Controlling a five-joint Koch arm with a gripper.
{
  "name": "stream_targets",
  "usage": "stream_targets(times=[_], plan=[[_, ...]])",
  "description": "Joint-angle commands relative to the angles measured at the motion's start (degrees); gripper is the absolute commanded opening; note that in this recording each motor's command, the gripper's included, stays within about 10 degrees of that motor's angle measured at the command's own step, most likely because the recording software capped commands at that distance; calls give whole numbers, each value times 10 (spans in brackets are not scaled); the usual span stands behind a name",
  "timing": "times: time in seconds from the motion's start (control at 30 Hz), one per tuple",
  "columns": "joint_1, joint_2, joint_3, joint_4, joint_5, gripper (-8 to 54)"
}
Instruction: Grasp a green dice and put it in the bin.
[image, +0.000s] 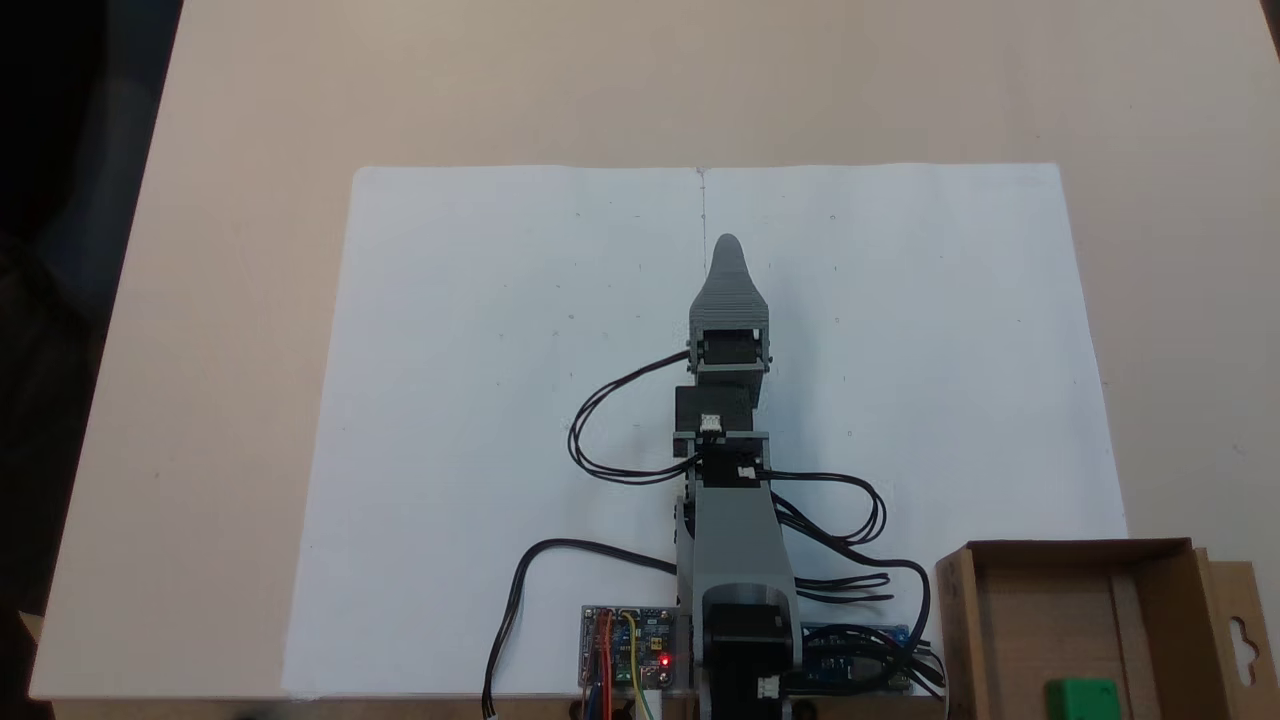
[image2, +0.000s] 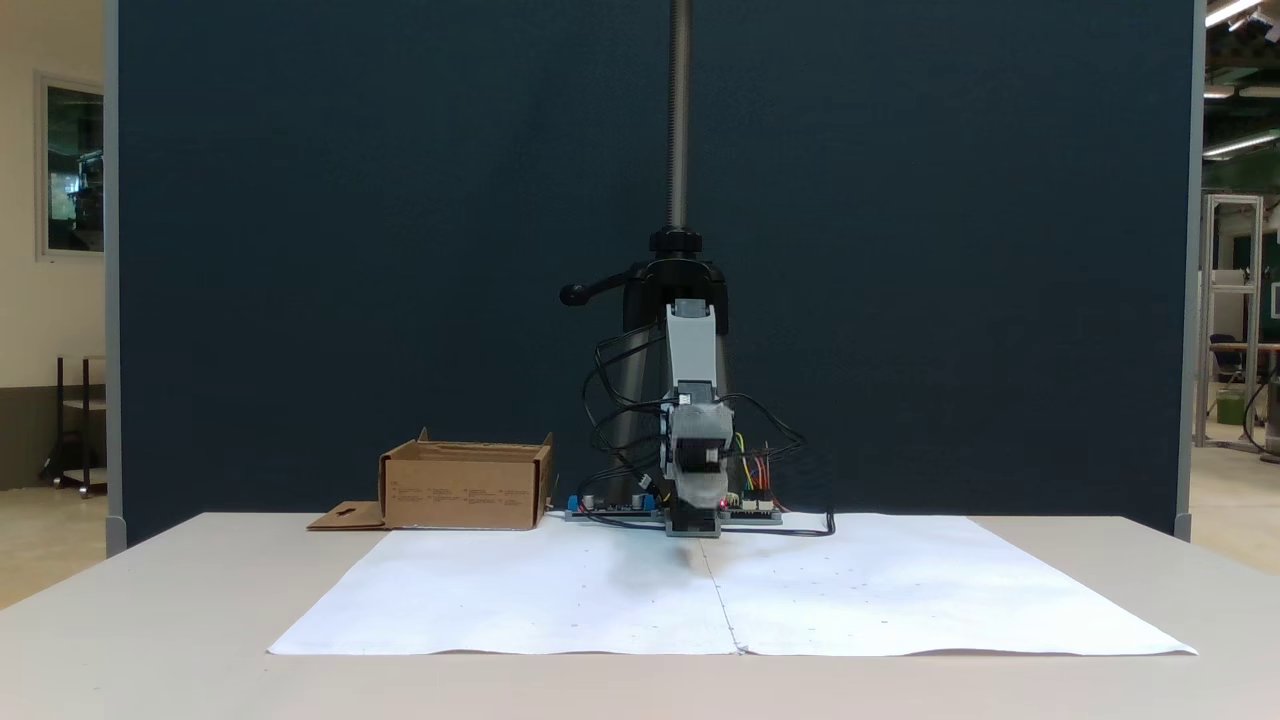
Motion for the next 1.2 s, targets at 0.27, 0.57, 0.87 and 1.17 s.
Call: stream_targets(times=[0.27,0.57,0.87,1.17], plan=[[25,61,40,-211,-48,449],[25,60,40,-212,-47,453],[20,60,40,-221,-47,452],[19,59,40,-221,-47,452]])
